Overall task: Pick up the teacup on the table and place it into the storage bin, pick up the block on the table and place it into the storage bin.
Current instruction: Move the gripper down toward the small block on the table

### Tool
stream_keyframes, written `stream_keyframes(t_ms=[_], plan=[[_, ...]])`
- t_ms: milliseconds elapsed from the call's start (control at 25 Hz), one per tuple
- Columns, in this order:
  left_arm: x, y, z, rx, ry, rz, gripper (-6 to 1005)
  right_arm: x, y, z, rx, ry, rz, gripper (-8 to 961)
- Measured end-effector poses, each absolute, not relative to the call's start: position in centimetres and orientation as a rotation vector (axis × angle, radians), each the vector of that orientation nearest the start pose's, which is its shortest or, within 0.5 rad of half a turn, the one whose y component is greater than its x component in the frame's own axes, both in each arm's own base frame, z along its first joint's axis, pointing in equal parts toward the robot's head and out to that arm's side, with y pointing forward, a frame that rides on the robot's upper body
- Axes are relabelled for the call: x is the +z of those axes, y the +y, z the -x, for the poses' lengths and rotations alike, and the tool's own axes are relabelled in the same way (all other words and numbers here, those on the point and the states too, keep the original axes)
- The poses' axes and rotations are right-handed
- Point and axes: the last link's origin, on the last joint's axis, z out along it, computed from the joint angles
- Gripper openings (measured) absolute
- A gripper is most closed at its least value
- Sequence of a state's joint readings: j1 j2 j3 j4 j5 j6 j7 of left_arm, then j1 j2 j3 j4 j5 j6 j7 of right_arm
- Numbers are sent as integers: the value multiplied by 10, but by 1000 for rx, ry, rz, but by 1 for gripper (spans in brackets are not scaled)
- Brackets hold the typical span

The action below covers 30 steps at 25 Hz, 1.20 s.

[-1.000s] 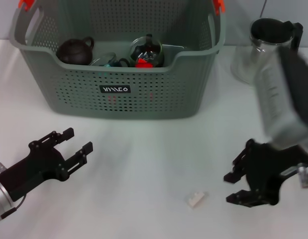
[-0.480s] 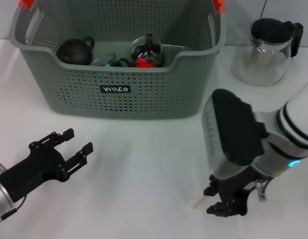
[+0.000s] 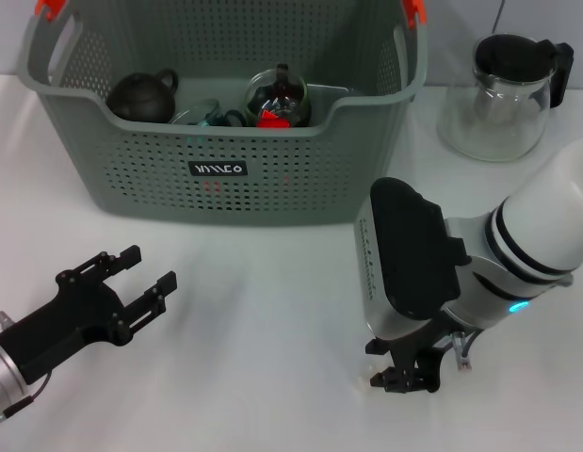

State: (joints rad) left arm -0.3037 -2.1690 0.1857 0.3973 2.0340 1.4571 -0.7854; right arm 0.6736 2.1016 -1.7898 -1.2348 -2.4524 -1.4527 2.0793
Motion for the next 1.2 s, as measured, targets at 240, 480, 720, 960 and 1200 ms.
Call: stream_keyframes(t_ms=[240, 480, 720, 960, 1200], plan=[[-31, 247, 349, -730, -650, 2208, 629, -89, 317, -143, -715, -107, 3049, 347], [-31, 246, 350, -728, -652, 2206, 630, -83, 327, -146, -677, -70, 3001, 346], [-30, 246, 350, -728, -652, 2204, 628, -90, 331, -154, -695, -74, 2970, 346], [-30, 246, 350, -728, -653, 2203, 629, -94, 330, -158, -727, -72, 2971, 347], [-30, 246, 351, -727, -655, 2200, 630, -92, 325, -160, -748, -49, 2987, 347]])
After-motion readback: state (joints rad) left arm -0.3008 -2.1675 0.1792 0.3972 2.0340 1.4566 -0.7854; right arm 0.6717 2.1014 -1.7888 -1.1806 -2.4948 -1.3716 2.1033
